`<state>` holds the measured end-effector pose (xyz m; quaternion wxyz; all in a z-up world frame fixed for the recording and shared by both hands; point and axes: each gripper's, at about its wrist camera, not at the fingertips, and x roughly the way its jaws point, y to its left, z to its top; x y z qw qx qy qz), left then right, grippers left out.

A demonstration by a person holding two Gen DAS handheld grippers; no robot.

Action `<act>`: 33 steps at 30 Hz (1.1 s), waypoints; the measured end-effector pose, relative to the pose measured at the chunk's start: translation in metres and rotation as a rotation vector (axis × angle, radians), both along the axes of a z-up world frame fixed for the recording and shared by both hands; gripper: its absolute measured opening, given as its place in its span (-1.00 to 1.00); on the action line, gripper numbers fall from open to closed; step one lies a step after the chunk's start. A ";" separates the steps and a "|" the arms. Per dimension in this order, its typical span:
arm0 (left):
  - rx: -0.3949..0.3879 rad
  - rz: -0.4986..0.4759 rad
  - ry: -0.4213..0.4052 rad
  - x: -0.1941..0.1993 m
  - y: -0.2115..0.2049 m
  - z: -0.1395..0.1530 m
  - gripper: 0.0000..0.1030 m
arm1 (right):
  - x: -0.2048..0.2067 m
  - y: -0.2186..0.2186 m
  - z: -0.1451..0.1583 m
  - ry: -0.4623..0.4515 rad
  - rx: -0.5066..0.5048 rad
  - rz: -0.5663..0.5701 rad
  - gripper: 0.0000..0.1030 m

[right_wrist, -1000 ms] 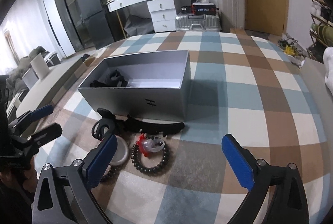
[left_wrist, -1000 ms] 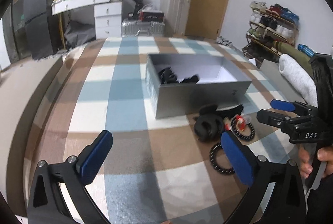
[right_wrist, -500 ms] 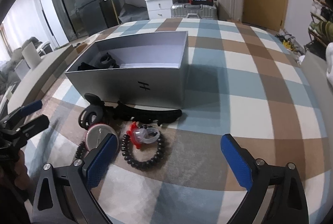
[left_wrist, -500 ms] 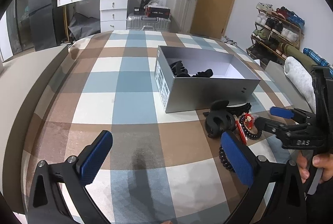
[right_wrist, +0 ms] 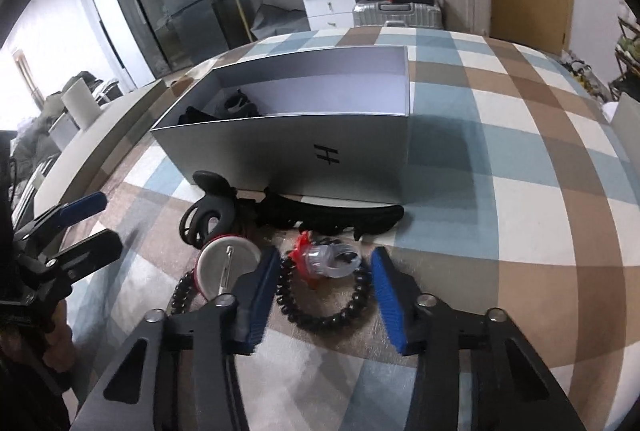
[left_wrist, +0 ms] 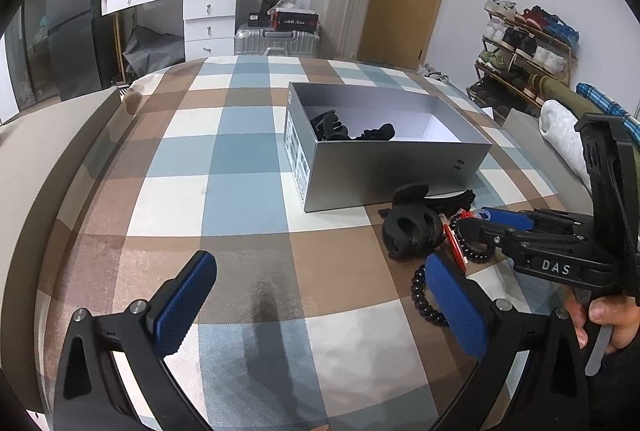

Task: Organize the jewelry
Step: 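Grasp another clear red-topped ring with the right tool while the left tool approaches the silver badge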

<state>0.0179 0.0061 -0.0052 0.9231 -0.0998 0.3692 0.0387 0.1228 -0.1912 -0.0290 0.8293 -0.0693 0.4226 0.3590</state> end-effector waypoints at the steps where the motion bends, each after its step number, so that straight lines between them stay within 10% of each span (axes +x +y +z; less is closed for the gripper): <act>1: -0.001 0.000 0.002 0.000 0.000 0.000 0.97 | 0.000 0.000 0.000 0.001 0.002 0.001 -0.34; 33: -0.018 -0.073 0.042 0.022 -0.037 -0.003 0.97 | 0.018 -0.042 0.006 0.134 0.201 0.001 -0.52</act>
